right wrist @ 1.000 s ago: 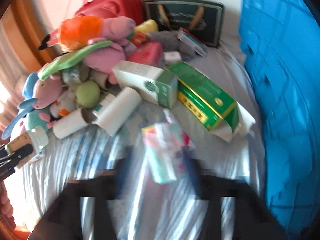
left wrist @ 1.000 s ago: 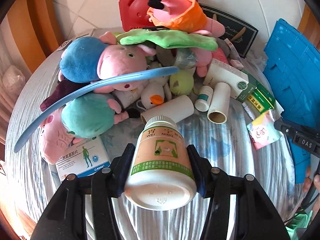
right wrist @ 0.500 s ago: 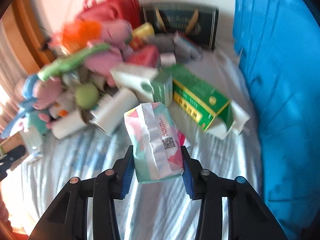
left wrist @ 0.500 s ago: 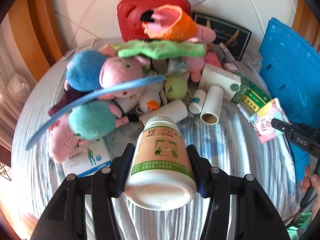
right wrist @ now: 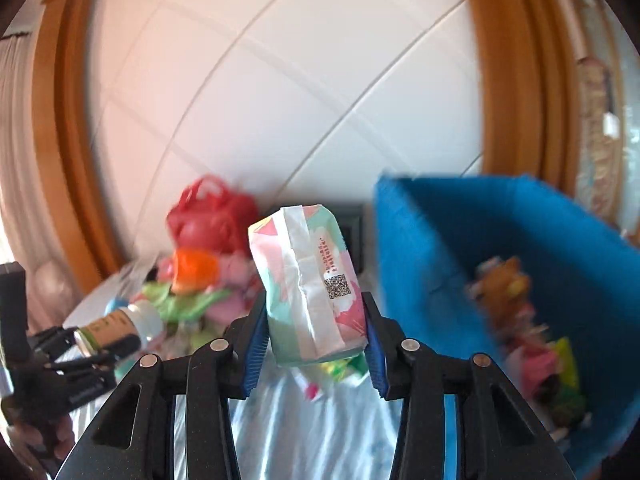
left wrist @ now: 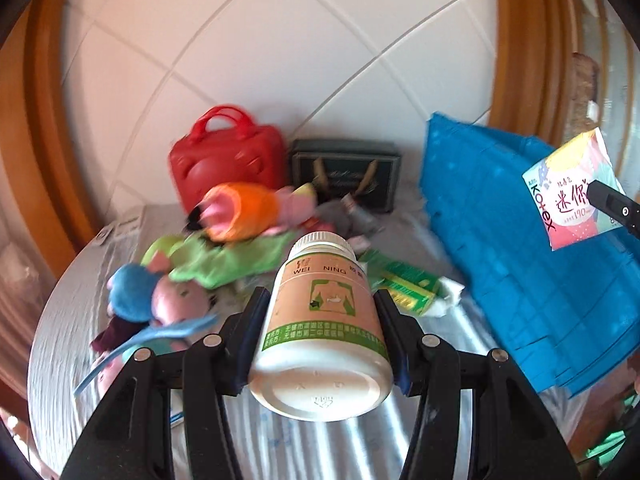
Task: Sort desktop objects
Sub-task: 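Carry the pill bottle and tissue pack into the blue bin and release both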
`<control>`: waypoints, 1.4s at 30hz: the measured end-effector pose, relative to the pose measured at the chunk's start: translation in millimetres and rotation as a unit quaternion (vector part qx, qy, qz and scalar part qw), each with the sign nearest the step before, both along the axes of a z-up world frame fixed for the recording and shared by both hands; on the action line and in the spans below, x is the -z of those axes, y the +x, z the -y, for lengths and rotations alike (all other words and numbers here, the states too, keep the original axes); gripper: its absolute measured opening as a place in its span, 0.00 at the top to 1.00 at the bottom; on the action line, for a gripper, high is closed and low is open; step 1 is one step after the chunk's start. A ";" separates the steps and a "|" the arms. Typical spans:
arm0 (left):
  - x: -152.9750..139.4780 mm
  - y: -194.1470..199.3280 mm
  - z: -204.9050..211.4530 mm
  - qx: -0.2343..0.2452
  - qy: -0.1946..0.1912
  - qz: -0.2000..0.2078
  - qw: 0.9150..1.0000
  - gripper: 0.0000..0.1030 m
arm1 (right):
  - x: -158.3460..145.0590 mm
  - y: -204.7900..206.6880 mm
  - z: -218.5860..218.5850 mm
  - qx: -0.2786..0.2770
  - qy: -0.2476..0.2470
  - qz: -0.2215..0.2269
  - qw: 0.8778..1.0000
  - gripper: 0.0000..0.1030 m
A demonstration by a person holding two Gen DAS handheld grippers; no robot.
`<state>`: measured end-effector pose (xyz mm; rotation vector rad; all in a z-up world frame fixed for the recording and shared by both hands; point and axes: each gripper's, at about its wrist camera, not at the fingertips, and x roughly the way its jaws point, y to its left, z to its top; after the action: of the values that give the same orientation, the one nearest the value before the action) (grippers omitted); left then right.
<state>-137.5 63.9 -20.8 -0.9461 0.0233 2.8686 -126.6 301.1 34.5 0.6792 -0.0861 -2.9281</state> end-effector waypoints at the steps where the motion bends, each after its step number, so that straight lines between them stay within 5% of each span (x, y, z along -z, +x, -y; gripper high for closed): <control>1: -6.6 -0.8 -12.0 0.012 0.002 -0.010 1.000 0.49 | -10.2 8.4 -9.4 0.016 0.002 -0.016 1.000 0.59; 7: -38.9 -2.2 -83.7 0.080 0.013 -0.046 0.996 0.49 | -40.7 37.7 -60.4 0.097 0.025 -0.055 0.993 0.59; 15: -82.7 2.8 -195.4 0.170 0.019 -0.087 0.981 0.49 | -46.3 54.8 -142.4 0.186 0.049 -0.047 0.980 0.59; 25: -81.2 5.7 -318.9 0.248 -0.004 -0.056 0.967 0.50 | -23.5 53.3 -234.1 0.251 0.070 -0.015 0.965 0.59; 32: -73.2 6.2 -361.7 0.273 -0.029 -0.032 0.961 0.50 | -6.6 35.6 -266.1 0.260 0.081 0.011 0.962 0.59; 42: -64.9 2.9 -366.6 0.278 -0.045 -0.006 0.959 0.50 | 16.9 15.9 -271.1 0.268 0.106 0.047 0.956 0.59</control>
<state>-134.6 430.5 44.1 -0.7795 0.3632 2.3644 -110.8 572.2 17.5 0.9608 0.0456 -3.4573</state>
